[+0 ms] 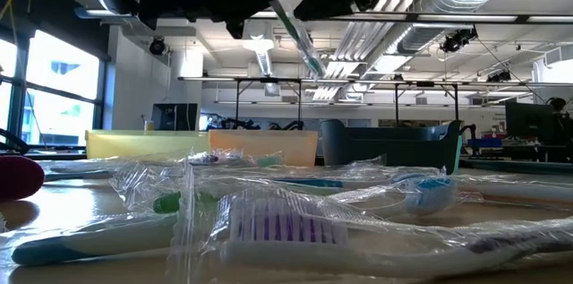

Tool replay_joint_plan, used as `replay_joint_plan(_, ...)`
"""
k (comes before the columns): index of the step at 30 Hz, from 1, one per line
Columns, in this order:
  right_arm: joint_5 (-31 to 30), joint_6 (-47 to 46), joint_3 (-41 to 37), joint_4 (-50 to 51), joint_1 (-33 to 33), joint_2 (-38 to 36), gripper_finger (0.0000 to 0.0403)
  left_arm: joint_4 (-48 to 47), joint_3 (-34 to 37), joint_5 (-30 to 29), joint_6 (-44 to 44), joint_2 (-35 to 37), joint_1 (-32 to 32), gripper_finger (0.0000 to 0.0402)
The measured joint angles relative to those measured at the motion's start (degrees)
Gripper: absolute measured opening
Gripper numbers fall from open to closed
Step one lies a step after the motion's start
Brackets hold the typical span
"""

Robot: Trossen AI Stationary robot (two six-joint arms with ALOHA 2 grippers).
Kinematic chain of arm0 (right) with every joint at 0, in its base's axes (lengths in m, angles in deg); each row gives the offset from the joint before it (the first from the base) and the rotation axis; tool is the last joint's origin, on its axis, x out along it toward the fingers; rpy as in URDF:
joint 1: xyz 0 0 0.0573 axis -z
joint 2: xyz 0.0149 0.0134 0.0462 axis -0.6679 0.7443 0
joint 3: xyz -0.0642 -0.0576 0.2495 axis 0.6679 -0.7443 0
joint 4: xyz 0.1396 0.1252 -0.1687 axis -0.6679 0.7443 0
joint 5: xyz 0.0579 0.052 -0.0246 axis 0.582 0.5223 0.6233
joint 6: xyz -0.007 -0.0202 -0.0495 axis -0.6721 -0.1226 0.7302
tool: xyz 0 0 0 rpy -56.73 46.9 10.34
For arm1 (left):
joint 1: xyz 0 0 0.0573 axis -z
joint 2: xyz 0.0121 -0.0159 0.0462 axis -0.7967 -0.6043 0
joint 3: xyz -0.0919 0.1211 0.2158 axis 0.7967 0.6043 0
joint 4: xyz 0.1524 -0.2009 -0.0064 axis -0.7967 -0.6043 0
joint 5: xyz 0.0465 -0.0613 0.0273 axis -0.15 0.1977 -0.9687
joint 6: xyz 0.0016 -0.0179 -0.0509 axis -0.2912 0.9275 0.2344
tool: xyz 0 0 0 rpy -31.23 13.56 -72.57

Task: Pick & Place Toothbrushes
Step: Put the green toothbrush into the orange bin

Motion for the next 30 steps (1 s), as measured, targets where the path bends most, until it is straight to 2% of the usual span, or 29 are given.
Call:
replay_joint_plan(7,-0.1,-4.8,0.1,11.2,-2.6,-7.7,0.0175,0.2,0.0,-0.1,0.2,0.0,-1.4,0.0023)
replay_joint_plan(14,0.1,-13.2,0.1,19.4,-3.4,-11.0,0.0153,0.0,0.0,-0.3,6.3,0.0,-8.6,0.0023)
replay_joint_plan(20,0.3,-14.8,0.0,20.2,-3.4,-10.6,0.0138,-1.0,0.0,0.3,12.9,0.0,-16.9,0.0023)
replay_joint_plan(23,0.3,-15.3,0.0,20.5,-3.4,-10.6,0.0133,-4.4,0.0,0.3,14.2,0.0,-20.3,0.0023)
replay_joint_plan(30,0.3,-15.9,0.0,20.5,-3.4,-10.6,0.0128,-12.7,0.0,-1.9,14.9,-0.2,-22.5,0.0023)
